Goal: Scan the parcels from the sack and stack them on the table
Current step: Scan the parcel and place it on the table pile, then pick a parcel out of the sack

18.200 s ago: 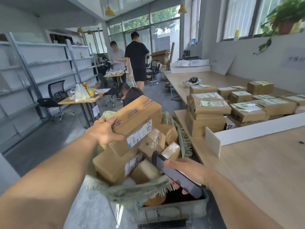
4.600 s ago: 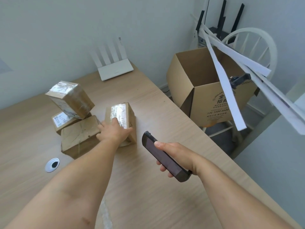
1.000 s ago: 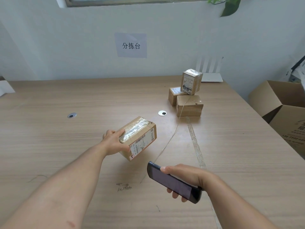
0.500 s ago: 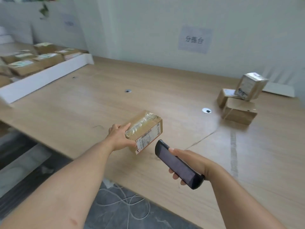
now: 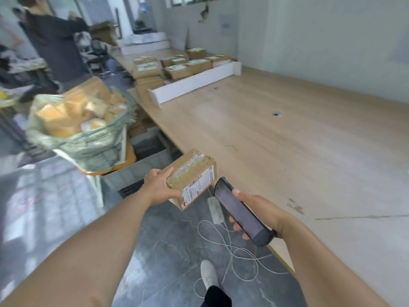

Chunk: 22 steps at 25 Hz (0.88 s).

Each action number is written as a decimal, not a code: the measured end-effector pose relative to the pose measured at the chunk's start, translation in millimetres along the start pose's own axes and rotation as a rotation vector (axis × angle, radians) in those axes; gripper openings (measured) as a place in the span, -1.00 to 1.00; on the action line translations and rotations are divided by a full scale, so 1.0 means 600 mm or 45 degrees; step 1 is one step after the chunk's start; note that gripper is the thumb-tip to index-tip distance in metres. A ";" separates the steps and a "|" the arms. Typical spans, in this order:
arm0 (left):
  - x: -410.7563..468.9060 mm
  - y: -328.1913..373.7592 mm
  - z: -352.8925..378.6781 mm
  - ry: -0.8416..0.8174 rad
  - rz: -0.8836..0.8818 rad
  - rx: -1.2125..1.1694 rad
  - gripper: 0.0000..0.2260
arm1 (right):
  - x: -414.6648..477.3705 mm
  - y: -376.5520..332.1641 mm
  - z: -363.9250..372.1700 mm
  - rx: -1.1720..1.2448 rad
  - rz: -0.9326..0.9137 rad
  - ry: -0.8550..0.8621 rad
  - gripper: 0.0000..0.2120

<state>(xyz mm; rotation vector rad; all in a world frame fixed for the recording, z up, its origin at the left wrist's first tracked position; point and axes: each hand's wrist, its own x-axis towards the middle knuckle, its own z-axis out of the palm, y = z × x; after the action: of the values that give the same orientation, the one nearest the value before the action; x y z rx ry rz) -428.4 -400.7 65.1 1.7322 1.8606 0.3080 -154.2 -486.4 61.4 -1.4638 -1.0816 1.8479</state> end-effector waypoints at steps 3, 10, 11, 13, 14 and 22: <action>0.000 -0.075 -0.046 0.071 -0.071 -0.022 -0.08 | 0.047 -0.034 0.059 -0.094 0.007 -0.090 -0.54; 0.069 -0.240 -0.175 0.218 -0.145 -0.187 -0.11 | 0.232 -0.149 0.218 -0.299 -0.010 -0.201 -0.52; 0.084 -0.269 -0.203 0.247 -0.170 -0.236 -0.08 | 0.267 -0.171 0.250 -0.318 -0.005 -0.227 -0.52; 0.117 -0.334 -0.262 0.321 -0.219 -0.301 -0.02 | 0.336 -0.216 0.320 -0.333 0.011 -0.278 -0.49; 0.135 -0.372 -0.294 0.354 -0.242 -0.318 -0.01 | 0.372 -0.238 0.360 -0.350 0.013 -0.307 -0.47; 0.248 -0.587 -0.496 0.559 -0.350 -0.280 -0.19 | 0.571 -0.364 0.589 -0.472 0.016 -0.517 -0.46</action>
<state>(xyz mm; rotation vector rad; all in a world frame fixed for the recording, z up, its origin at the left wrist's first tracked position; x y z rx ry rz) -885.6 -240.8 81.6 1.3128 2.2412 0.8005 -598.7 -184.5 96.0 -1.3110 -1.6869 2.0900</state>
